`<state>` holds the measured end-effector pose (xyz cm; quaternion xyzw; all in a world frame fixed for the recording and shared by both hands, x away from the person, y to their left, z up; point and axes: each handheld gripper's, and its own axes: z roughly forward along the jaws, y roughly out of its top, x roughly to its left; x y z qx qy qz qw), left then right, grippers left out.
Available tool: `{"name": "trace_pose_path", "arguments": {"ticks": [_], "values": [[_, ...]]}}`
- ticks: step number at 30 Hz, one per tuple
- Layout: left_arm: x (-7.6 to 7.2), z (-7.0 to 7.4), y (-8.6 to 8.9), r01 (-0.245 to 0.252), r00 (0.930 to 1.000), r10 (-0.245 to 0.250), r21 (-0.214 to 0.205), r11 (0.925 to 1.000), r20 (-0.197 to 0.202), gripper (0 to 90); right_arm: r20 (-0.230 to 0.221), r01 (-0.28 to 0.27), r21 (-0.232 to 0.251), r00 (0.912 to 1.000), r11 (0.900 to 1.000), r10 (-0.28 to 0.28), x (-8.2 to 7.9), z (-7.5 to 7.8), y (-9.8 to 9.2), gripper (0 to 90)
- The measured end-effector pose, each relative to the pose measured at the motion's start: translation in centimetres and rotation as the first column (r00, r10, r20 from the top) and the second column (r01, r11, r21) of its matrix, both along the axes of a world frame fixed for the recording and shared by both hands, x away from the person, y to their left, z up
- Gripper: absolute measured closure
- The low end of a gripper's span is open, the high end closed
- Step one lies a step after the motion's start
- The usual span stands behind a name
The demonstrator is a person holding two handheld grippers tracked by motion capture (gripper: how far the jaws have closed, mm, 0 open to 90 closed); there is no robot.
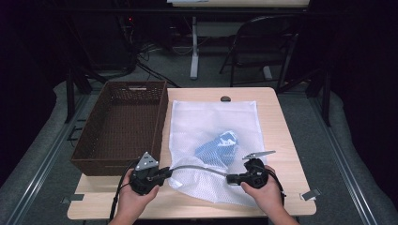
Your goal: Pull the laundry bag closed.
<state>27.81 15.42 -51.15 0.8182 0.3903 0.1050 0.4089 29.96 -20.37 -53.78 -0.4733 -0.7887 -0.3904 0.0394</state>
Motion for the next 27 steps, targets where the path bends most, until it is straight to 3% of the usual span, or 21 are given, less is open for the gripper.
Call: {"name": "trace_pose_path", "arguments": {"ticks": [10,15,19,27], "values": [[-0.1,-0.1,0.7,-0.008,0.9999,0.007,0.018,0.9998,0.013,86.1,-0.119,-0.004,-0.008,0.9929,1.0,0.003,1.3,1.5,0.1,87.1],[-0.2,-0.4,1.3,-0.013,0.9999,0.013,-0.003,0.9999,-0.008,87.0,-0.16,-0.002,-0.039,0.9872,0.9992,-0.004,1.8,2.0,-0.4,87.1],[-0.3,-0.4,1.2,-0.005,1.0,0.005,-0.006,1.0,-0.008,87.3,-0.224,0.009,-0.056,0.9744,0.9984,-0.021,1.9,2.3,-0.6,87.2],[-0.4,-0.2,1.3,-0.004,0.9999,0.004,-0.025,0.9997,-0.011,87.8,-0.26,0.022,-0.064,0.965,0.9977,-0.038,2.3,2.5,-1.1,87.2]]}}
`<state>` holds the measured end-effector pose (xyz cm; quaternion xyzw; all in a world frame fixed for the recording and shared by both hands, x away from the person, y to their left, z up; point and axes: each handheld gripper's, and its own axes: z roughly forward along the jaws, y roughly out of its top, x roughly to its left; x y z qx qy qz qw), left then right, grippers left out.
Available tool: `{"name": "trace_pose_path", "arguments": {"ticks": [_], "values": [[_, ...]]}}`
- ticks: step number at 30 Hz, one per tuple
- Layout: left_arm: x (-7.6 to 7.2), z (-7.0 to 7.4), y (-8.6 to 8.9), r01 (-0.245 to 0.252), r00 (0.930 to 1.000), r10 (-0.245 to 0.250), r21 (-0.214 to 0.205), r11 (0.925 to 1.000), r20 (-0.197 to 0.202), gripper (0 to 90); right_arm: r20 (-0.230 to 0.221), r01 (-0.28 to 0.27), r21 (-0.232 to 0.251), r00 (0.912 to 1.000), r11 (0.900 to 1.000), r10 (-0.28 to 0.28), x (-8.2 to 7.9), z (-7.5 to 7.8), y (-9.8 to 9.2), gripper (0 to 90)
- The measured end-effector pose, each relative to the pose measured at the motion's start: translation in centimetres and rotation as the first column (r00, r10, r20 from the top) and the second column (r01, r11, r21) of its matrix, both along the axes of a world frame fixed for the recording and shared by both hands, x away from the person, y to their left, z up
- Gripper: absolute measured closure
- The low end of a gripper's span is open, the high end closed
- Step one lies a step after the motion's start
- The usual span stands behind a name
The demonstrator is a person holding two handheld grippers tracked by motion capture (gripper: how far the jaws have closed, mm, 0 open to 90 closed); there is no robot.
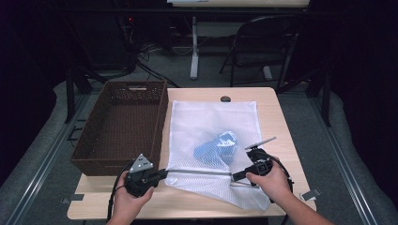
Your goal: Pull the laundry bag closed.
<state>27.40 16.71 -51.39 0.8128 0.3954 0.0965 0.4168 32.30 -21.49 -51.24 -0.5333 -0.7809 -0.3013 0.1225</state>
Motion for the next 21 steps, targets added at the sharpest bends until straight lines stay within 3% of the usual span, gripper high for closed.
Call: {"name": "trace_pose_path", "arguments": {"ticks": [6,8,11,14,15,21], "values": [[0.0,0.1,-0.1,0.002,1.0,-0.002,-0.003,1.0,-0.002,88.1,-0.027,0.01,-0.02,0.9996,0.9998,-0.01,0.0,-0.9,-0.4,87.3],[0.0,0.0,0.0,0.004,1.0,-0.004,-0.019,0.9998,-0.008,88.1,-0.029,0.022,0.0,0.9993,0.9998,-0.022,-0.1,-1.1,-0.8,87.3],[-0.1,0.1,-0.2,-0.004,1.0,0.004,0.002,1.0,0.0,88.1,-0.029,0.041,-0.03,0.9987,0.9987,-0.042,-0.2,-1.5,-1.6,87.3],[-0.1,0.0,-0.1,0.001,0.9998,-0.001,-0.014,0.9999,-0.018,88.1,-0.032,0.053,-0.022,0.998,0.9984,-0.053,-0.3,-2.0,-2.6,87.3],[-0.2,-0.1,-0.1,0.002,0.9999,-0.002,-0.002,1.0,-0.014,88.1,-0.035,0.062,-0.014,0.9974,0.998,-0.062,-0.4,-2.0,-2.8,87.3],[-0.4,-0.1,-0.3,-0.003,1.0,0.003,0.004,1.0,-0.005,88.0,-0.032,0.068,-0.045,0.997,0.9966,-0.07,-0.9,-2.1,-3.6,87.3]]}}
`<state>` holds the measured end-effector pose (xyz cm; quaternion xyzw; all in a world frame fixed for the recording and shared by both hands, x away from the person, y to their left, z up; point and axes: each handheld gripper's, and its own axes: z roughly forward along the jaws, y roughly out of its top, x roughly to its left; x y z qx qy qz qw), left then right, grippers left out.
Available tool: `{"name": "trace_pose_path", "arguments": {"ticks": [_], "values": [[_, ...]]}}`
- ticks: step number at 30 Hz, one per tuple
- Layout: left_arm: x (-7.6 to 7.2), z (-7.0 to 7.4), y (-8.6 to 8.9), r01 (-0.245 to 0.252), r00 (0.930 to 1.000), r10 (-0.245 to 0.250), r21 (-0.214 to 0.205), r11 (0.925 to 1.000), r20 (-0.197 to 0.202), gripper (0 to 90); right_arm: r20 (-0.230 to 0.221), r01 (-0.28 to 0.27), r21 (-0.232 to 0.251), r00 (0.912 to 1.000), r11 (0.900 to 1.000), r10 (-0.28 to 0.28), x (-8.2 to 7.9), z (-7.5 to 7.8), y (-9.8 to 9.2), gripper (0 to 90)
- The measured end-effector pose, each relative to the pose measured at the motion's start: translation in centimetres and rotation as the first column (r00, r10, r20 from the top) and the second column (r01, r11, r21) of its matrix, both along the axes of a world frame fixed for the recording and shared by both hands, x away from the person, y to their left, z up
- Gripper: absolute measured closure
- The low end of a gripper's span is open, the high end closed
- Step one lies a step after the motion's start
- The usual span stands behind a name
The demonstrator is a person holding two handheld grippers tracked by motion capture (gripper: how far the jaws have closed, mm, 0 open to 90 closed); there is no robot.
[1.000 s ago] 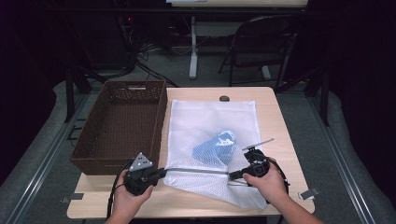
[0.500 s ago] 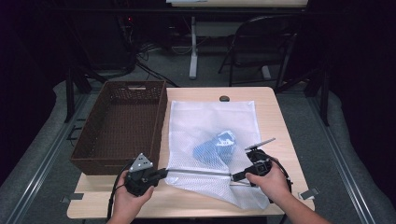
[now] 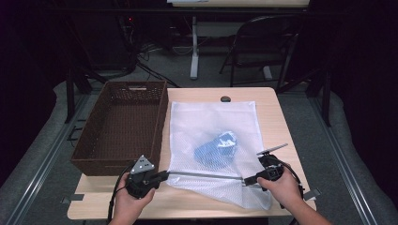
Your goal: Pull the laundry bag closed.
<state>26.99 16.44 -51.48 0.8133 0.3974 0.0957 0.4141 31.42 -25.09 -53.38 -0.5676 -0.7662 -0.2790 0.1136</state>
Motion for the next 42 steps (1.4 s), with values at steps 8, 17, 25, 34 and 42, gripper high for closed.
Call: {"name": "trace_pose_path", "arguments": {"ticks": [8,17,25,34,42], "values": [[-0.2,-0.1,0.1,-0.011,0.9999,0.011,0.018,0.9998,0.0,89.6,-0.012,0.026,-0.01,0.9996,0.9996,-0.027,-0.4,0.1,-1.4,87.4],[-0.5,0.6,2.4,-0.095,0.995,0.095,-0.007,0.9955,0.031,90.0,0.023,0.07,0.0,0.9972,0.9975,-0.07,-0.8,-0.2,-4.3,87.2],[-0.6,-1.3,-0.6,0.027,0.9992,-0.027,-0.011,0.9996,-0.03,66.0,0.066,-0.049,0.01,0.9967,0.9988,0.048,-1.2,-0.1,-0.5,87.2],[-0.4,-3.2,-2.1,0.065,0.9967,-0.063,0.04,0.9971,-0.053,53.1,0.072,-0.062,0.039,0.9956,0.9973,0.059,-1.6,-0.9,0.3,87.1],[-0.2,-4.8,-3.6,0.108,0.9924,-0.102,0.096,0.9894,-0.068,48.0,0.079,-0.057,0.044,0.9954,0.9974,0.054,-1.6,-0.9,0.3,87.1]]}}
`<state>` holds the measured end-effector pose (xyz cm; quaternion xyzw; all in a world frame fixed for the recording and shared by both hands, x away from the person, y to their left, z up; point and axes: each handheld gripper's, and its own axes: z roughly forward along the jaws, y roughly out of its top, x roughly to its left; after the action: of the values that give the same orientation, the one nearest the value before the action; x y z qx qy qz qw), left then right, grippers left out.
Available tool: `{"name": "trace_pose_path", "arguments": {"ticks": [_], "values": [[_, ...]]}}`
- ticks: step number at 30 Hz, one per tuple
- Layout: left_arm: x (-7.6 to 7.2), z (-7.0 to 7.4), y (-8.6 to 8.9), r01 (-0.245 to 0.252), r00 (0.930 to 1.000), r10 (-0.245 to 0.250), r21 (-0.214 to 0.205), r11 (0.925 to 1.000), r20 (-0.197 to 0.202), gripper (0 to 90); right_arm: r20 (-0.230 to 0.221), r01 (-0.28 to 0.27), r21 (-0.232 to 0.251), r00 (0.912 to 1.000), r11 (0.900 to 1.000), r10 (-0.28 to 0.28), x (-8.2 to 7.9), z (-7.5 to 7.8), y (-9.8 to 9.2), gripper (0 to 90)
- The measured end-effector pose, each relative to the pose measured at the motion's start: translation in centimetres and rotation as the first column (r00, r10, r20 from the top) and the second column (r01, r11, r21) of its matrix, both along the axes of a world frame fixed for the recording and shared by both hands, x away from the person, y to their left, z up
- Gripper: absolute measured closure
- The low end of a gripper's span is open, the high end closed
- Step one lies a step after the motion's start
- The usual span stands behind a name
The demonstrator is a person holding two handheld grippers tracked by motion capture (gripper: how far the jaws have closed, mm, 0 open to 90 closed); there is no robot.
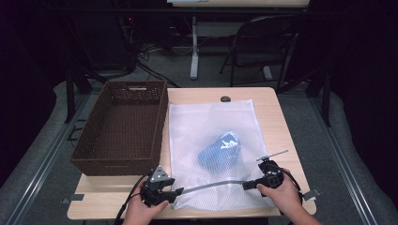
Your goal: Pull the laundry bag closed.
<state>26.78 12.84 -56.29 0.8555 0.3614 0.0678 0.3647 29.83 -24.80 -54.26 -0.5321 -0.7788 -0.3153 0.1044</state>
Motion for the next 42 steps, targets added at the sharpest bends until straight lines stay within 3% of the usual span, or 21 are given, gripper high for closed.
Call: {"name": "trace_pose_path", "arguments": {"ticks": [6,9,11,17,23,29,33,37,42], "values": [[-0.2,-0.7,-0.9,0.009,0.9998,-0.009,0.042,0.9991,0.019,46.3,0.0,0.001,0.001,1.0,1.0,-0.001,0.0,-0.1,0.0,87.1],[-0.3,-1.1,-1.4,0.026,0.9995,-0.028,0.092,0.9955,0.016,48.7,0.001,0.003,0.001,1.0,1.0,-0.003,0.0,-0.1,-0.1,87.1],[-0.8,-1.3,-1.9,0.029,0.9979,-0.036,0.114,0.9931,0.054,49.6,0.002,0.005,0.002,1.0,1.0,-0.005,0.0,-0.1,-0.1,87.1],[-1.3,-1.7,-1.7,0.041,0.9954,-0.047,0.071,0.9966,0.084,62.9,0.01,0.006,0.005,0.9999,1.0,-0.006,0.0,-0.2,-0.2,87.1],[-0.7,-1.4,-1.3,0.017,0.9989,-0.02,0.058,0.9981,0.043,86.5,0.012,0.008,0.004,0.9999,1.0,-0.008,-0.1,-0.3,-0.3,87.1],[-0.2,-0.3,-0.5,0.0,0.9985,-0.003,0.044,0.999,0.055,88.2,0.009,0.012,-0.005,0.9999,0.9999,-0.012,0.0,-0.2,-0.5,87.1],[0.2,0.9,0.8,-0.023,0.9982,0.023,-0.017,0.9996,0.056,88.4,-0.011,0.021,0.004,0.9997,0.9998,-0.021,0.0,0.0,-0.8,87.2],[0.2,1.5,1.3,-0.05,0.9949,0.049,0.008,0.9987,0.088,88.6,-0.006,0.009,-0.029,0.9999,0.9996,-0.009,-0.1,0.0,-0.4,87.2],[0.5,1.7,2.3,-0.075,0.9944,0.074,0.003,0.9972,0.075,88.6,-0.009,0.045,-0.06,0.9989,0.9972,-0.046,0.2,-0.2,-1.5,87.2]]}}
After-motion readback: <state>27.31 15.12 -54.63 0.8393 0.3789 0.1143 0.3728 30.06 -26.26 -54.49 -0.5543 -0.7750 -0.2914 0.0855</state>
